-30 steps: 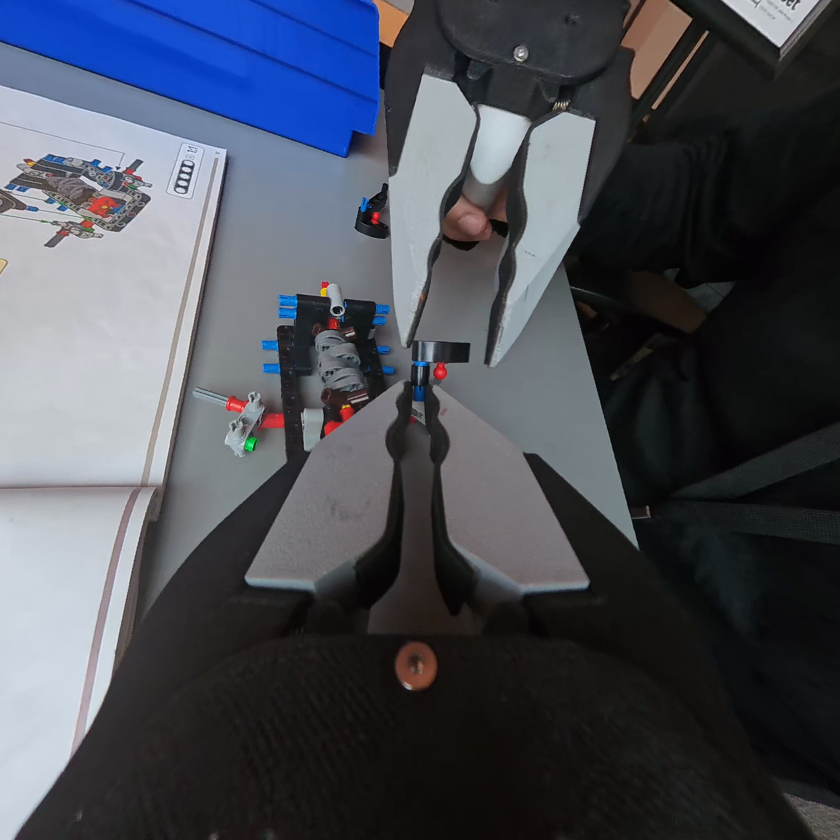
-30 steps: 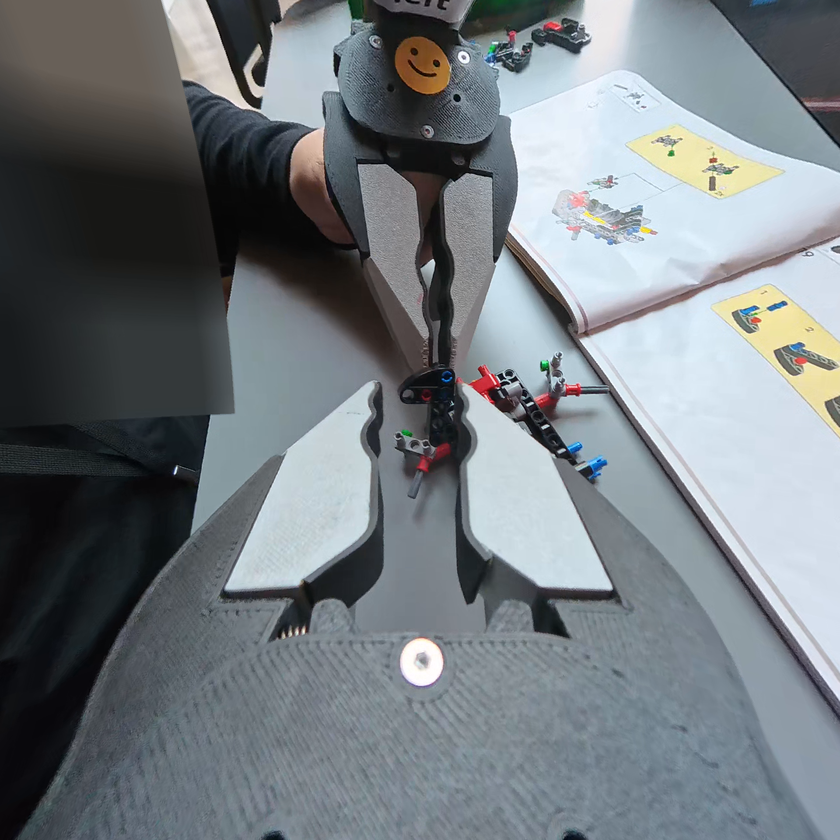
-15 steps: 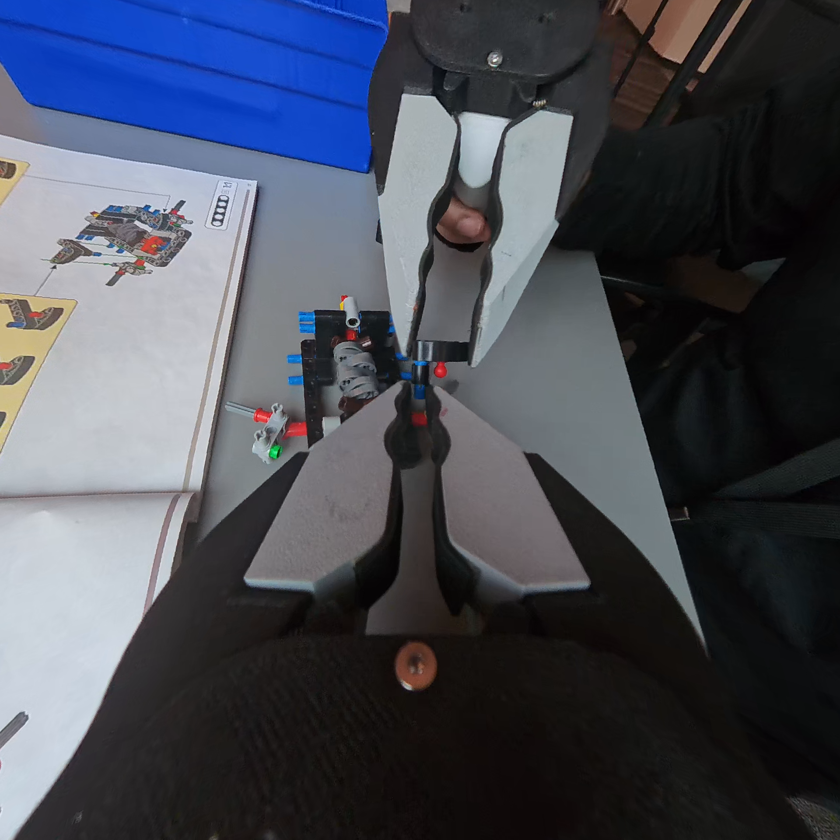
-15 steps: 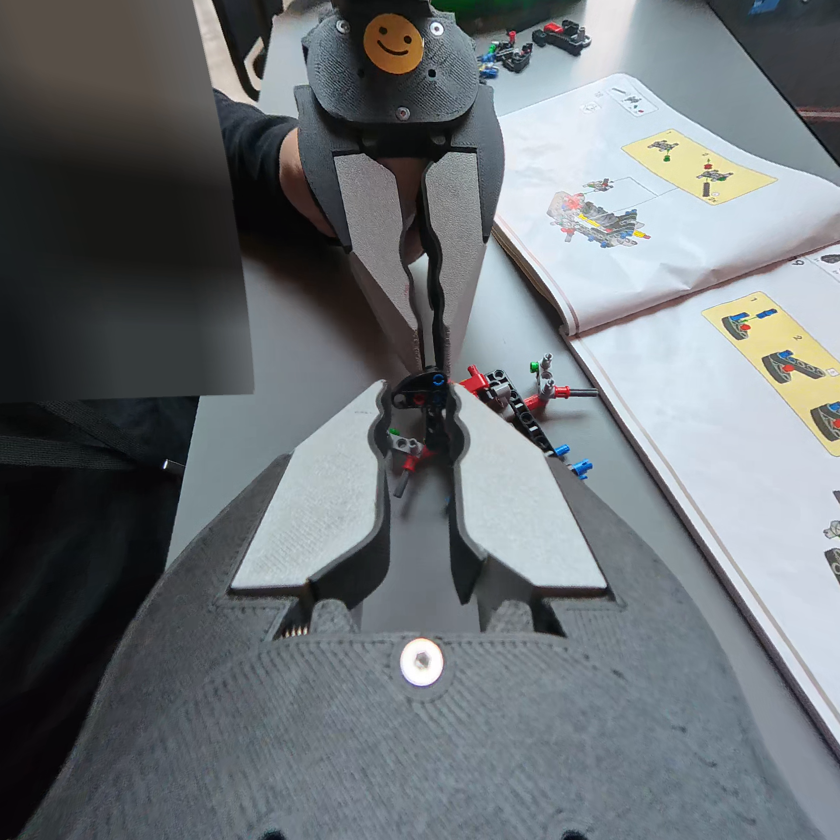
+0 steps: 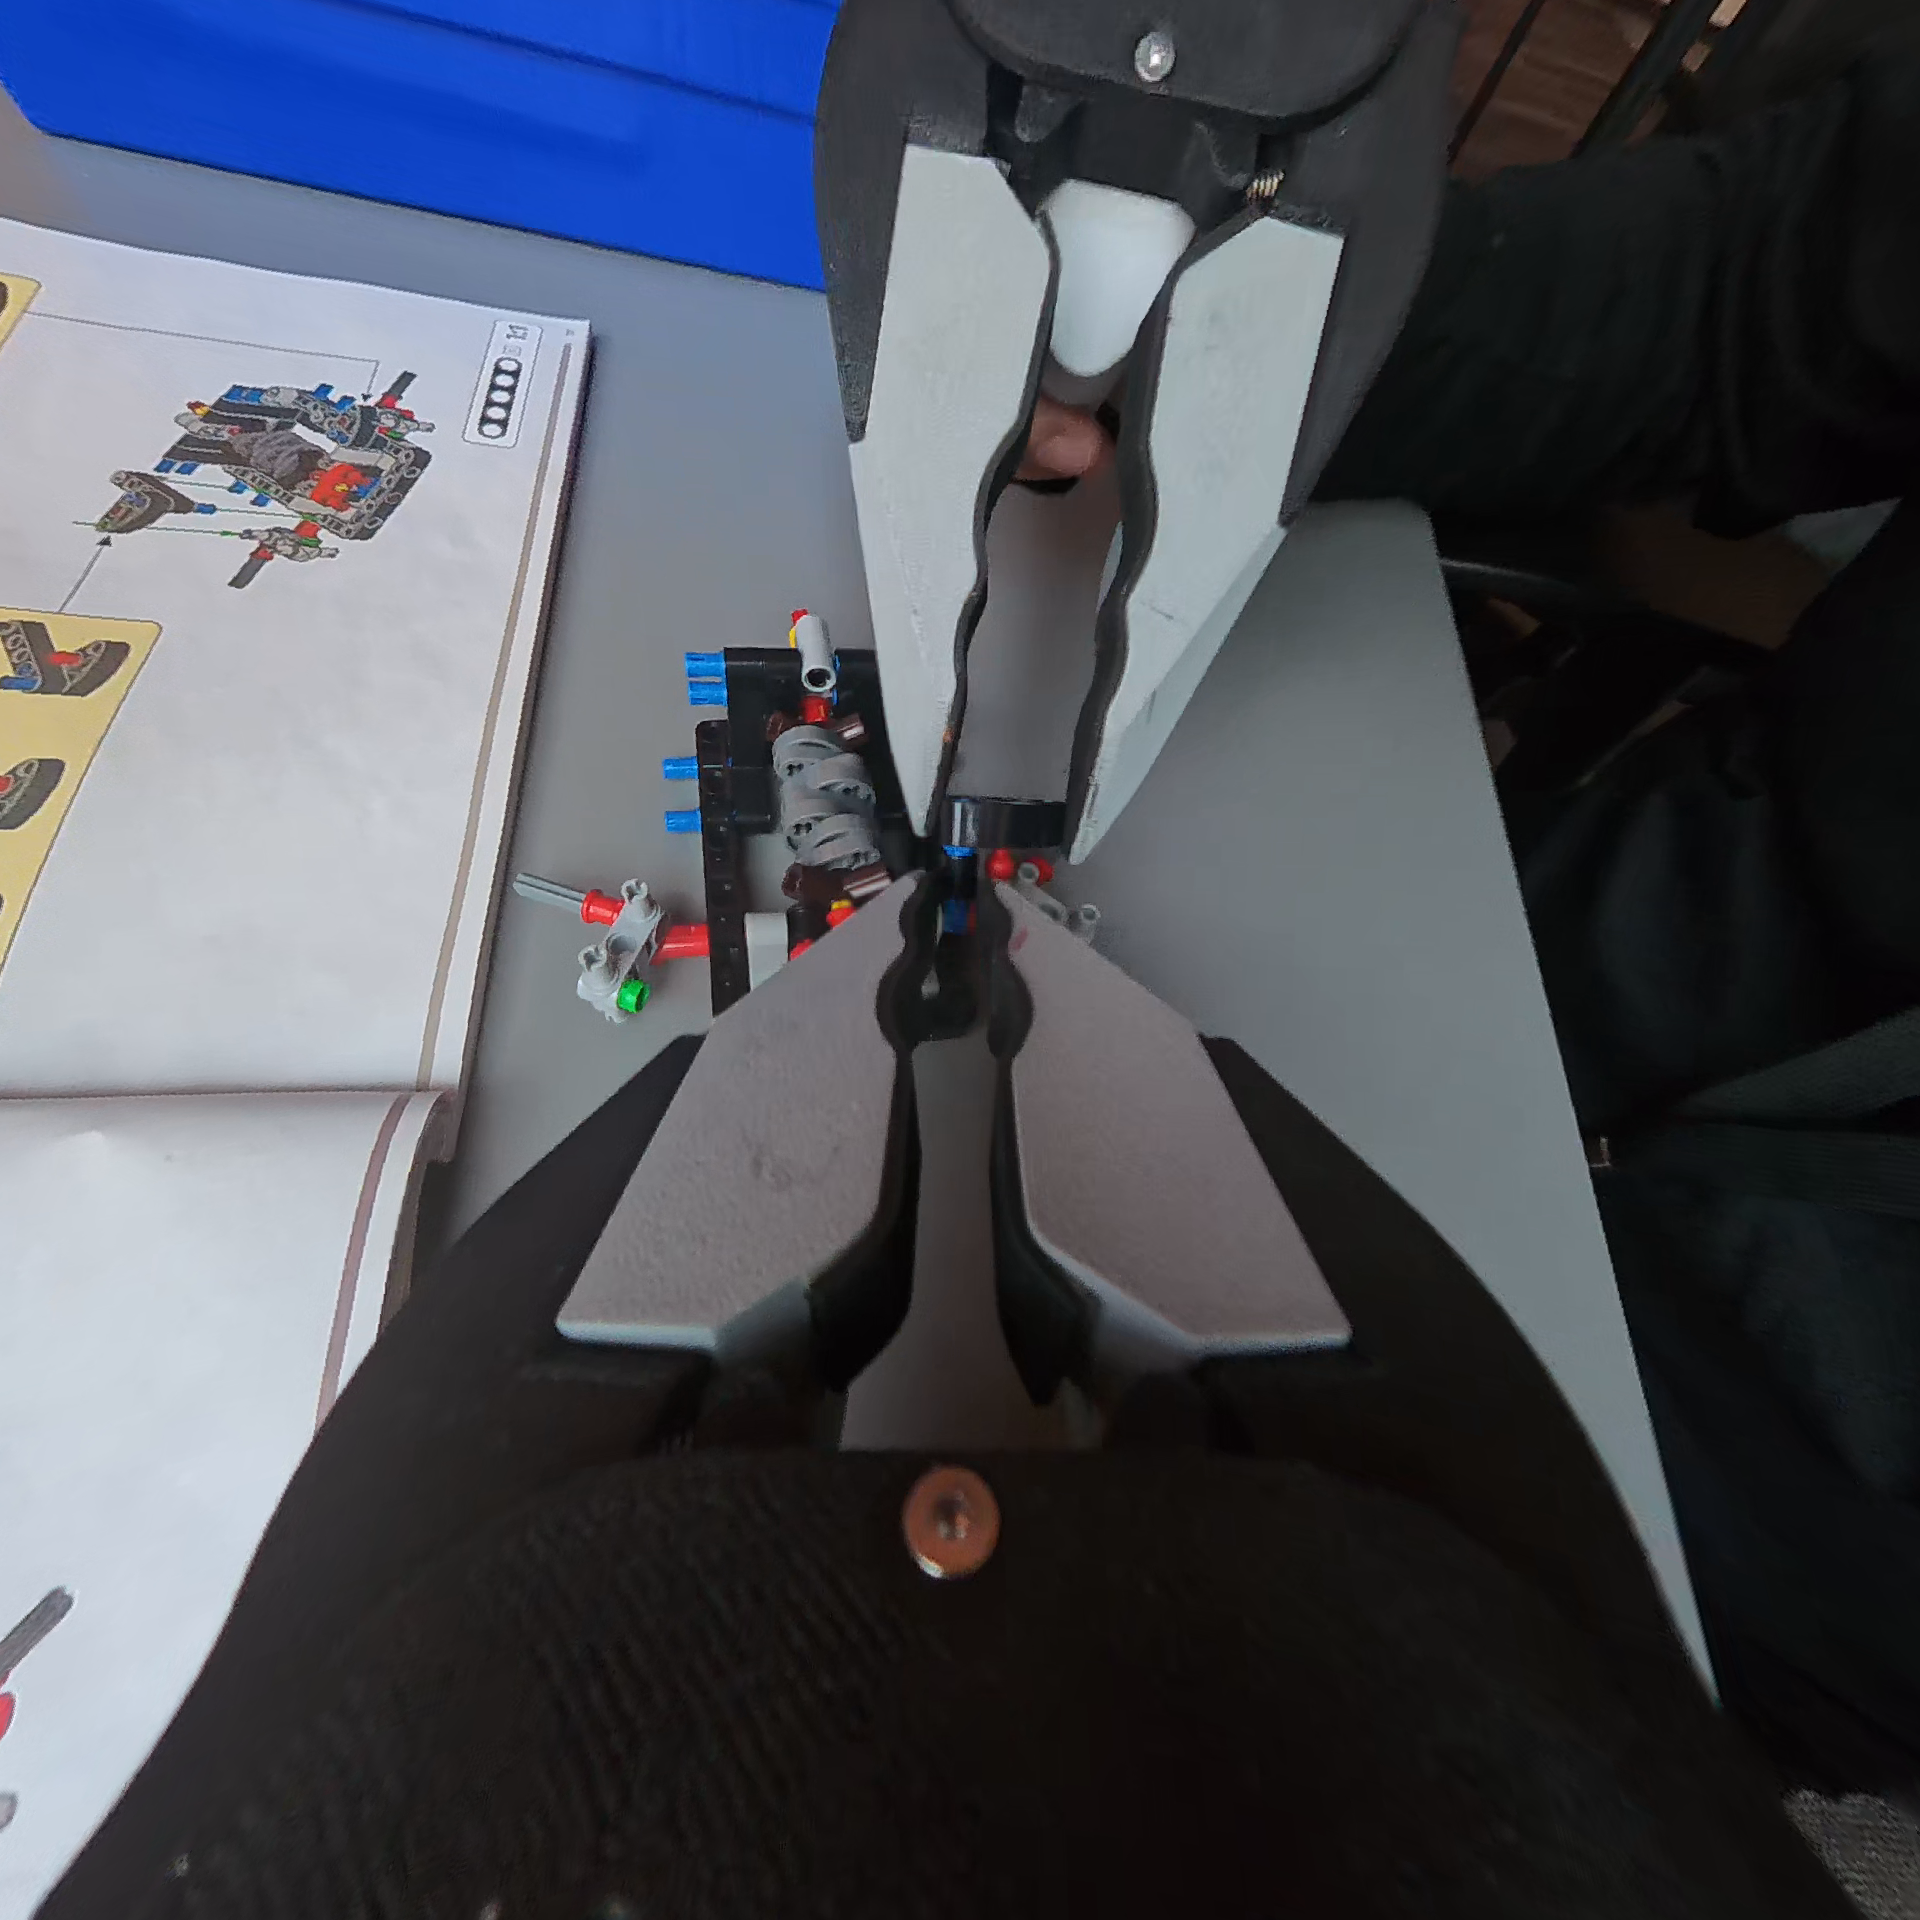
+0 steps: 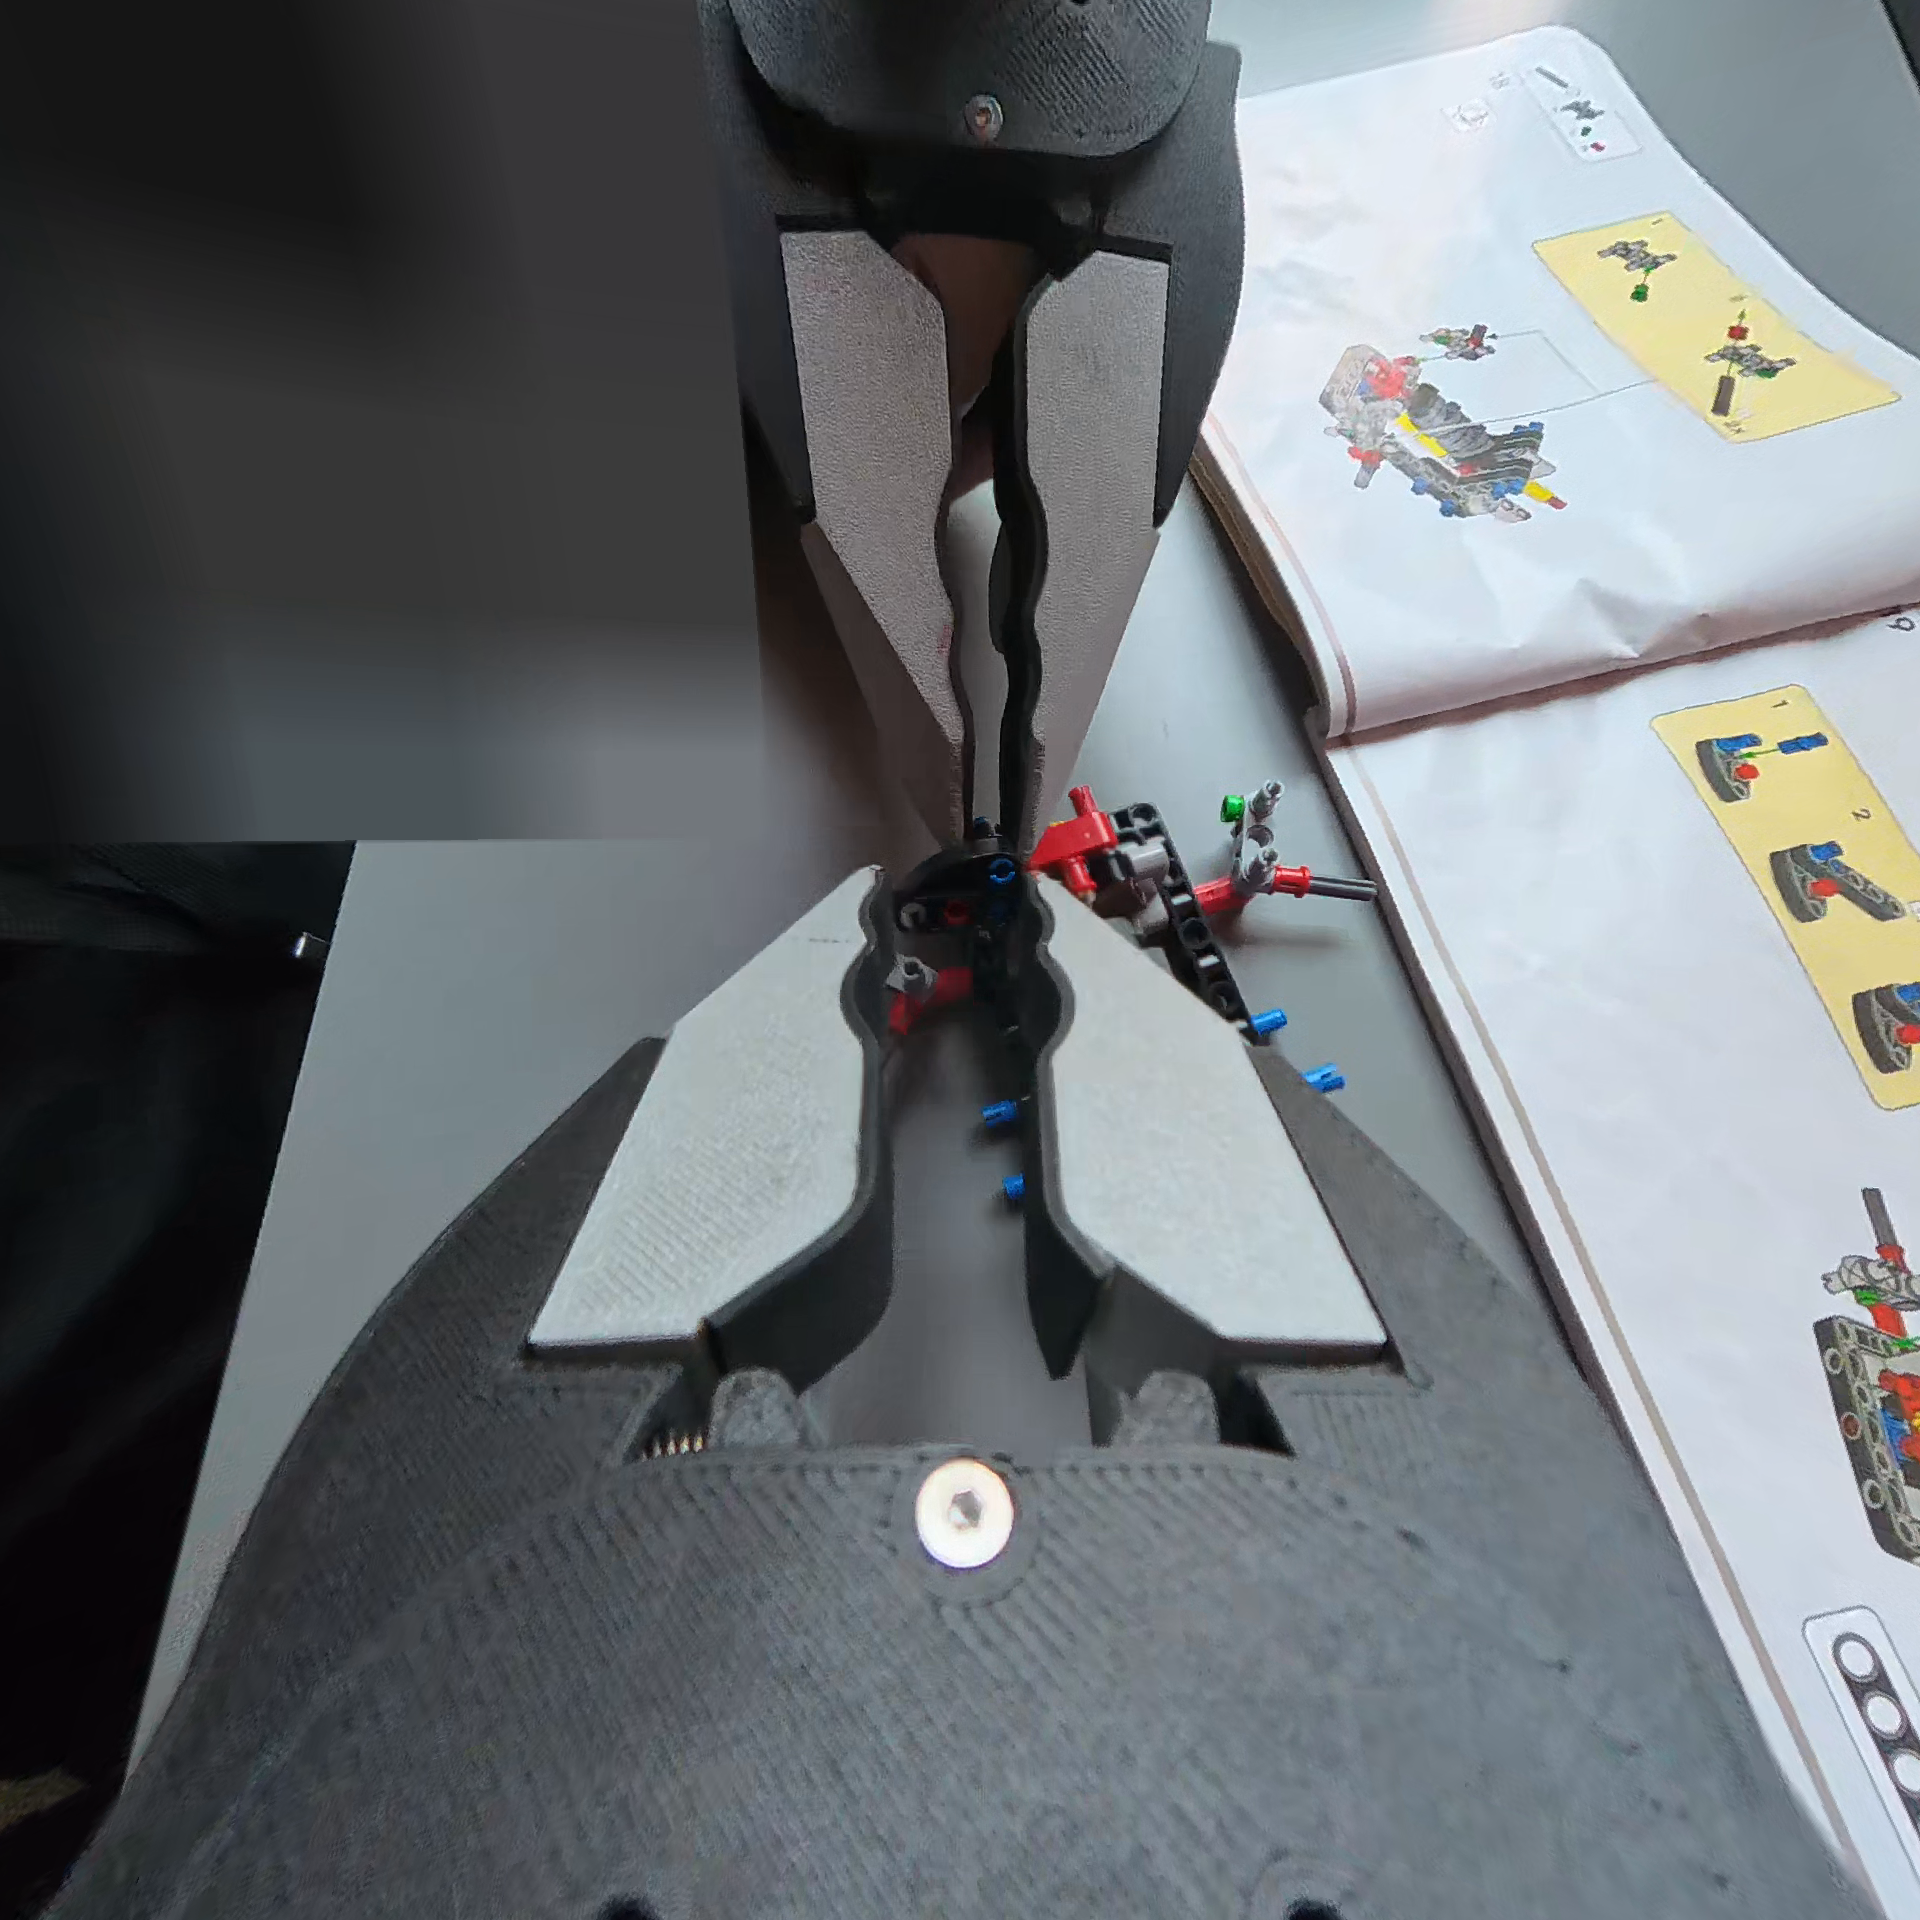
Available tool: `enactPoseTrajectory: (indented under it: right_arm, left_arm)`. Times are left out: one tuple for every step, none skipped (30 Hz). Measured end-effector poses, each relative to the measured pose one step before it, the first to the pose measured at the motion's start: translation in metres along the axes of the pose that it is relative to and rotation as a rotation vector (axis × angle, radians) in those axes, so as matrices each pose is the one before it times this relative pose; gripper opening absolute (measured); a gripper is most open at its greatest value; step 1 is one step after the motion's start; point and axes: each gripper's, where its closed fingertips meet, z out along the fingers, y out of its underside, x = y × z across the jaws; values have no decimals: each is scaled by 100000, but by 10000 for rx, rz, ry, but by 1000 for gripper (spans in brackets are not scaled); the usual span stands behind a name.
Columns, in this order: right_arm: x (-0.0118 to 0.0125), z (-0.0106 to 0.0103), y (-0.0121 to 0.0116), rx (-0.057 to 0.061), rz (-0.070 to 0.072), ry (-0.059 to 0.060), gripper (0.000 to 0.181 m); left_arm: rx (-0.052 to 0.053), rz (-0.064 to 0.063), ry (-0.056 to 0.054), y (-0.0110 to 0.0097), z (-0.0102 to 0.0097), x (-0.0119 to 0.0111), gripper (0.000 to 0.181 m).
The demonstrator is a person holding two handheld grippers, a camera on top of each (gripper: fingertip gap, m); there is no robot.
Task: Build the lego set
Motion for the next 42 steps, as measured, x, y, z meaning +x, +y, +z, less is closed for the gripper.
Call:
enactPoseTrajectory:
  right_arm:
    - [41,173,340,-169,-46,26,20]
    - [17,115,217,-65,2,-5,20]
    - [-29,-41,11,98,13,-46,20]
    - [-20,-90,8,113,-2,-56,20]
    - [-60,-43,120,-10,-35,-36,20]
    - [-44,97,266,-162,-120,40,19]
    - [-103,241,302,-219,-192,57,19]
    - [-658,581,-156,57,-228,-247,19]
    - [-519,512,-192,-61,-197,-111,19]
    - [692,223,723,-653,-277,566,19]
    - [823,-153,-140,161,-248,702,19]
    - [-17,-257,-424,385,104,-56,18]
    - [-368,-253,-278,228,362,-458,18]
    - [-20,-260,-312,227,274,-191,18]
    - [230,-223,-184,132,31,94,19]
    - [203,-166,16,-81,-108,172,19]
    - [187,-166,35,-112,-153,218,19]
    - [163,-172,-52,-29,-162,208,19]
    - [44,-111,8,-74,-99,85,18]
    - [-95,-26,85,-137,-39,-19,18]
    - [-109,3,11,-80,-36,-9,18]
    - [-84,-13,-160,41,-57,39,18]
    - [-118,-29,-186,64,-88,27,18]
    - [-74,-38,-40,-25,-102,41,18]
    - [43,-56,86,-94,-87,97,18]
    - [51,-53,96,-82,-54,73,18]
    - [28,-60,99,-65,-2,30,18]
    - [89,-42,115,-63,80,42,18]
    - [42,-38,159,-106,136,-30,18]
    - [-112,-39,57,-59,99,-118,18]
    - [-194,-37,-98,8,23,-117,18]
    - [-99,-20,-83,-47,-39,-8,18]
    - [-13,7,-63,-83,-83,73,18]
    - [0,33,-7,-115,-70,62,18]
    - [-44,62,45,-135,-2,5,18]
    - [-61,48,101,-147,28,-43,18]
    - [-71,37,39,-50,10,-44,18]
    - [8,-18,-44,43,-15,13,18]
    - [17,-71,-129,127,-47,29,18]
    - [37,-148,-184,182,-57,47,17]
    - [90,-200,-263,246,-75,81,17]
    - [68,-236,-340,337,-55,57,17]
  left_arm:
    - [-175,110,-212,241,198,-92,3]
    - [-98,65,-153,138,130,-45,4]
    - [70,14,-46,-114,-6,39,3]
    - [125,-83,37,-189,-41,53,3]
    - [76,-76,61,-141,9,71,3]
    - [-19,27,-20,-42,53,47,3]
    - [119,198,-52,-303,31,141,3]
    - [402,174,537,-870,189,1259,0]
    - [-538,29,58,408,644,657,0]
    - [-243,726,-939,371,299,-933,0]
    - [256,261,-450,-326,-205,-575,0]
    - [101,-359,413,-353,-330,207,0]
    - [186,-308,501,-297,-350,288,0]
    - [339,-22,79,-343,-442,-132,0]
    - [133,65,-97,-126,-455,-303,0]
    - [-141,12,-32,214,-301,-275,0]
    - [-171,-55,-24,364,-189,-270,0]
    - [-63,-53,0,269,-115,-192,0]
    - [-87,3,-31,278,-87,-189,0]
    - [-74,39,-318,164,-100,-526,3]
    - [25,139,-164,-67,-70,-192,6]
    - [22,109,-68,-98,-9,-27,6]
    - [20,63,5,-107,66,94,8]
    - [42,44,112,-144,115,282,13]
    - [-33,40,60,-61,125,215,16]
    - [-1,109,80,-91,89,279,18]
    - [51,178,108,-176,31,357,19]
    - [23,162,-26,-128,-15,153,19]
    - [20,128,-94,-106,-23,10,19]
    - [19,57,-109,-85,18,-60,14]
    - [10,30,-28,-74,95,25,10]
    - [-40,15,17,-36,161,78,9]
    - [-90,17,21,28,196,86,9]
    - [-52,57,66,-14,196,195,9]
    - [-41,89,79,-12,170,258,9]
    - [-92,106,-112,106,106,-32,8]
    - [-70,157,-113,106,20,-52,6]
    - [-2,128,-71,15,-59,-19,5]
    - [44,88,-58,-45,-112,-4,5]
    - [117,34,-47,-102,-128,-46,5]
    - [201,-86,-19,-182,-158,-93,5]
    - [284,-199,88,-290,-199,-46,5]
